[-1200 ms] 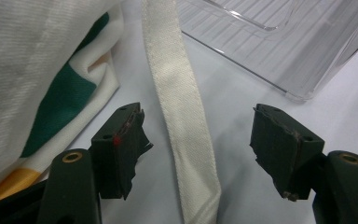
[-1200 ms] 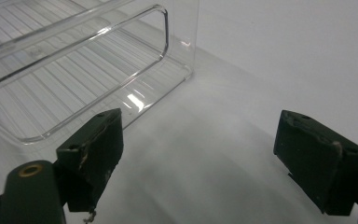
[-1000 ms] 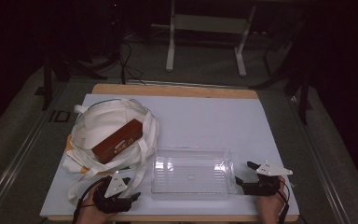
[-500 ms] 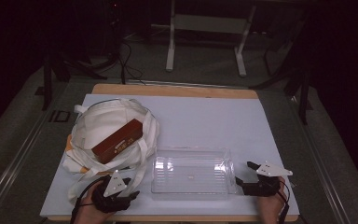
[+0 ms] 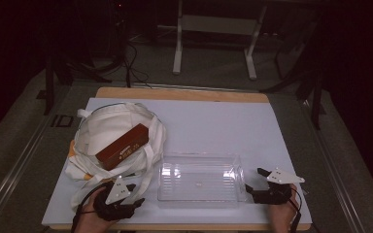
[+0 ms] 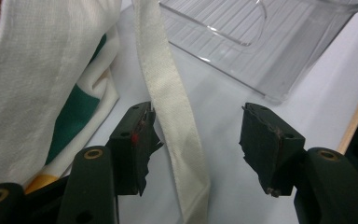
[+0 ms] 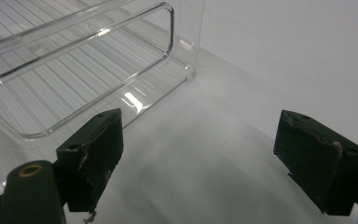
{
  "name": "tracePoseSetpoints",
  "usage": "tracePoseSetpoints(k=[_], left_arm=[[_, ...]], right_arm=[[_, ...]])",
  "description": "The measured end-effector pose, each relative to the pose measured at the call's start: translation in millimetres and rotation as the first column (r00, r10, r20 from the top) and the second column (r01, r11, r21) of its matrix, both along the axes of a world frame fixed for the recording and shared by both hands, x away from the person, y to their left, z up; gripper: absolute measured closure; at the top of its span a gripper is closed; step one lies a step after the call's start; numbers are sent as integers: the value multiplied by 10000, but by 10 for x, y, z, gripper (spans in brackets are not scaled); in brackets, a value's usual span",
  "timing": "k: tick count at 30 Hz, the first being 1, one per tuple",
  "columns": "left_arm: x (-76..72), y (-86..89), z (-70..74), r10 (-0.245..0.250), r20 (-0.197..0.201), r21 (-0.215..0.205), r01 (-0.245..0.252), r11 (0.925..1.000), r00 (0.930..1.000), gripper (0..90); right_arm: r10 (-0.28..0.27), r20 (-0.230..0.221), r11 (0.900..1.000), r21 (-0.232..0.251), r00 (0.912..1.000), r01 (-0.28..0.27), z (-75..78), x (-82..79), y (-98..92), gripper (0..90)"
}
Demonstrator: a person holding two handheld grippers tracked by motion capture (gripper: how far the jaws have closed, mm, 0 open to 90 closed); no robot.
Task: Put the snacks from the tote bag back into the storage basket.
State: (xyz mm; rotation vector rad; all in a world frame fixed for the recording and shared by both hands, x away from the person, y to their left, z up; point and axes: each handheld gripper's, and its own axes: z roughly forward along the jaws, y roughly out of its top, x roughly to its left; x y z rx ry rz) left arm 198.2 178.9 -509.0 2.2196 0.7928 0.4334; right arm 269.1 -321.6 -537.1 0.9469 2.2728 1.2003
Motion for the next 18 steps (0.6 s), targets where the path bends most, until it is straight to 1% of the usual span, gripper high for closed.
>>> tracePoseSetpoints(k=[4,6,7,8,18], left_arm=[[-2,46,68,-68,11,-112,68,9999,10000,445],[-4,58,79,-71,17,-124,71,9999,10000,446],[-2,73,89,-125,-7,-197,125,9997,9999,446],[-3,106,109,-175,-62,-363,172,9992,9998,447],[7,163,212,-440,72,-198,442,9988,9990,486]], right_arm=[[-1,16,10000,-25,10000,2,-1,0,2,157],[1,2,10000,-25,10000,-1,0,0,2,157],[2,-8,10000,-29,10000,-2,0,1,3,157],[5,-18,10000,-34,10000,-5,-1,1,4,157],[19,-56,9999,-116,10000,-19,-2,3,12,157]])
